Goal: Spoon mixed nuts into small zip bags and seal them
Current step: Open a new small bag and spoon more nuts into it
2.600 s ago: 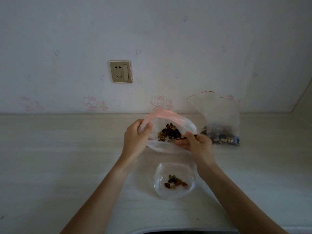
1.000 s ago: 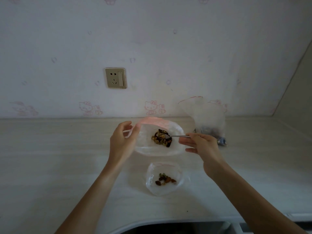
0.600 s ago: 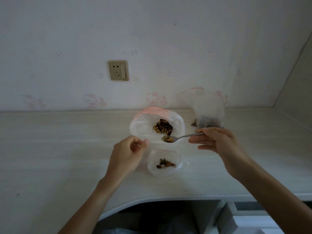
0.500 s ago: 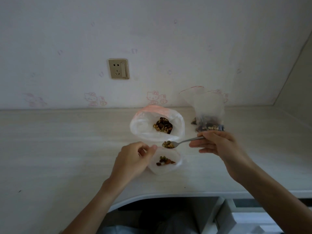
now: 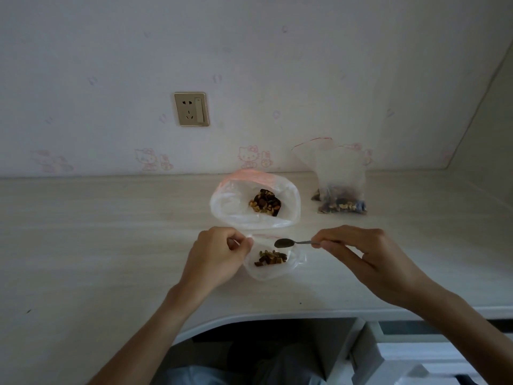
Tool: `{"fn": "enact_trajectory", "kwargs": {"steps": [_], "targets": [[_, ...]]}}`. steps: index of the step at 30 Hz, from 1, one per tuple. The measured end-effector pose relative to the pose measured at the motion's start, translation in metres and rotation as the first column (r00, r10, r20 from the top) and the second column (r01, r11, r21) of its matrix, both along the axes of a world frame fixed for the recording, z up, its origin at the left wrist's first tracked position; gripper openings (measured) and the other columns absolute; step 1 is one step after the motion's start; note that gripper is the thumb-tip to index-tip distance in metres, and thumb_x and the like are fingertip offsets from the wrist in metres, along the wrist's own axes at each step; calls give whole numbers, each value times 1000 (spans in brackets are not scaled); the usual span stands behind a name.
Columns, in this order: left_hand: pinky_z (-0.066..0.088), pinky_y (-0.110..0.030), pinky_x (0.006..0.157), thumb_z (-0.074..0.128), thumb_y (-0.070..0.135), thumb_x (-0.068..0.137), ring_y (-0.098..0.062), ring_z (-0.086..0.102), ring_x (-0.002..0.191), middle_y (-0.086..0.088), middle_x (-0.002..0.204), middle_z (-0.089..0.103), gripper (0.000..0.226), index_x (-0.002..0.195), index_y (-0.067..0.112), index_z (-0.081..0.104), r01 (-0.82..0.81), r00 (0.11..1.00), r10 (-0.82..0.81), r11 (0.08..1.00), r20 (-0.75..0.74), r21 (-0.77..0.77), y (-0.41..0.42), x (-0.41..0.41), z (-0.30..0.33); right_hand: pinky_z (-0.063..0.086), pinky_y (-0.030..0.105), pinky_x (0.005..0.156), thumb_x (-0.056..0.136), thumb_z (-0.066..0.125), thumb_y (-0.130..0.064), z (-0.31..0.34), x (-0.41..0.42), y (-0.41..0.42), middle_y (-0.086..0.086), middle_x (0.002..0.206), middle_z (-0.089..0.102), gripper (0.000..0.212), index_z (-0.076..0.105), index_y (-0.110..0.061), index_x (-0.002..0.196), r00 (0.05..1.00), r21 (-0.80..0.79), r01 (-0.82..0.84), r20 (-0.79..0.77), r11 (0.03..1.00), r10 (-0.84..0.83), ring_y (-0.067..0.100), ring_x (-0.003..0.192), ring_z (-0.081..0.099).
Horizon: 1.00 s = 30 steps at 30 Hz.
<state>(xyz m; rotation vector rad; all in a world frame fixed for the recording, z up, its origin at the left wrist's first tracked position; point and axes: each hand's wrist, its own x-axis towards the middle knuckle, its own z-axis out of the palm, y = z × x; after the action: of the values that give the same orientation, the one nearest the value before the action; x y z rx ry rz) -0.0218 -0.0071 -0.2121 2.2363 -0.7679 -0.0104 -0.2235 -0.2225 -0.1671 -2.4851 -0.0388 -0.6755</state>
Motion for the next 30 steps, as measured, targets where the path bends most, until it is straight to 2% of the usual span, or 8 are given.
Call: {"fn": "enact_trajectory", "kwargs": {"steps": [6,12,15,17,19,22,25,30], "targets": [[47,-21,62,65,65,89,4,65,69,16,74,70,33,82,34,74,-12,1000,12,999,-8,40,2,5,-2,60,24,72,97,54,-32,-5,16,-1,-14,97,78,28,73,-16,109,993,335,82,56,939,-107,9,84,74],[45,-27,61,29,103,71,-5,64,69,16,71,65,82,73,27,62,-152,988,154,969,4,195,14,29,5,65,31,75,103,56,-23,-10,54,-5,7,91,81,24,73,-7,106,971,801,120,29,587,-238,20,91,78],[50,-33,70,30,109,57,-19,70,75,3,68,67,101,73,15,63,-180,967,201,975,-159,132,8,44,13,64,29,76,105,56,-24,-14,78,-7,7,89,81,25,75,-8,99,957,854,156,-7,496,-289,19,89,78],[53,-31,70,41,107,53,-15,73,76,2,75,77,105,87,13,73,-199,937,190,980,-292,0,-1,53,21,63,28,78,105,57,-25,-19,96,-4,6,87,81,26,76,-10,93,951,866,183,-36,465,-308,18,87,78],[53,-28,64,53,100,57,-8,74,73,10,75,78,89,93,22,73,-209,911,142,969,-387,-135,-13,56,26,63,28,79,105,57,-25,-25,113,1,4,85,81,28,76,-13,88,946,863,210,-61,459,-319,17,86,78],[63,-38,75,71,73,76,-13,77,82,6,88,79,55,100,23,73,-236,892,80,922,-444,-308,-33,65,22,63,32,82,104,58,-23,-33,135,8,3,84,80,27,76,-17,84,937,844,245,-79,477,-341,15,85,78],[64,-39,78,70,41,95,-16,77,82,-2,93,79,24,101,18,73,-237,896,32,877,-443,-418,-46,71,19,64,35,85,104,59,-21,-41,150,12,3,85,80,23,75,-17,89,923,834,279,-95,477,-372,13,83,78],[58,-24,62,66,29,100,-8,71,69,-2,85,75,15,98,15,72,-182,907,-70,825,-415,-536,-51,74,18,63,37,85,104,58,-20,-49,160,11,-1,78,79,33,74,-22,76,894,811,325,-96,486,-438,14,80,77]]}}
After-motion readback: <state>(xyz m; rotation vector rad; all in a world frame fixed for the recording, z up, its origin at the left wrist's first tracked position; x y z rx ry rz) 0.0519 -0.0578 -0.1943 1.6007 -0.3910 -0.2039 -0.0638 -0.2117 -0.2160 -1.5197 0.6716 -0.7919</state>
